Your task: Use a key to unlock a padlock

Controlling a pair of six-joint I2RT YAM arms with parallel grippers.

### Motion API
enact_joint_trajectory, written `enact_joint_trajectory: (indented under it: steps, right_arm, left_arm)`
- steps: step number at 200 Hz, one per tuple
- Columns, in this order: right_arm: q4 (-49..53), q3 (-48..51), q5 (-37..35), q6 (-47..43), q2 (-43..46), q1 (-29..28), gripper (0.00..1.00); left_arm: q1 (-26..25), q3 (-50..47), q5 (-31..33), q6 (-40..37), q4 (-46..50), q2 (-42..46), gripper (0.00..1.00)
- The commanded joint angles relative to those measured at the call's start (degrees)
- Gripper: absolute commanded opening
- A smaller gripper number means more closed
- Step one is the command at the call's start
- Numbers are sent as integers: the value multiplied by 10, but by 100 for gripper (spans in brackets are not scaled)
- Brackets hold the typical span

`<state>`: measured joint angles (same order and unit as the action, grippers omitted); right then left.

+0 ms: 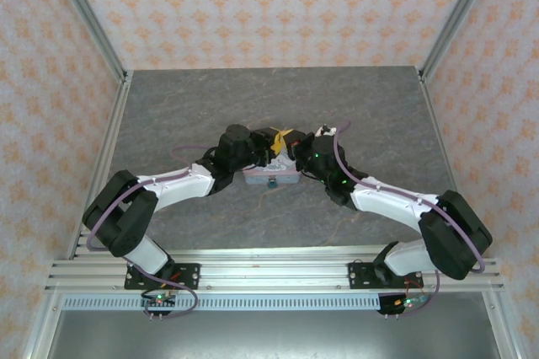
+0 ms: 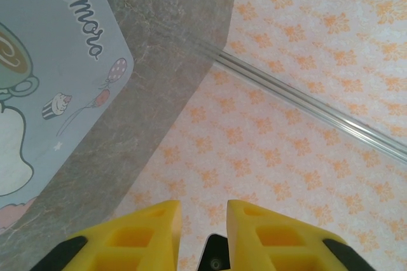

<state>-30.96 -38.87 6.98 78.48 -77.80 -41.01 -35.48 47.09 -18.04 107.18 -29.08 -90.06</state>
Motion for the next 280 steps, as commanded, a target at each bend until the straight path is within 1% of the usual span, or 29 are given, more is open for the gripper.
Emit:
enact_joint_trajectory:
  steps: [1, 33, 79, 105, 164, 206, 280]
  right_arm:
    - [-38, 9, -3, 8, 7, -9, 0]
    - [-35, 25, -12, 9, 22, -9, 0]
    - [-32, 36, -16, 9, 32, -9, 0]
    - [-30, 42, -23, 7, 41, -9, 0]
    - [-9, 67, -45, 6, 75, -9, 0]
    - [-3, 71, -51, 7, 78, -9, 0]
    - [3, 78, -61, 12, 77, -9, 0]
  left_arm:
    - [-6, 2, -6, 0, -19, -4, 20]
    - [-5, -1, -5, 1, -17, -4, 13]
    - [-5, -3, 1, -3, -10, 3, 6]
    - [-5, -6, 4, -6, -1, 8, 0]
    - [-6, -7, 27, -44, 26, 29, 0]
    - [-6, -2, 46, -85, 44, 49, 0]
    - [-4, 3, 62, -122, 59, 72, 0]
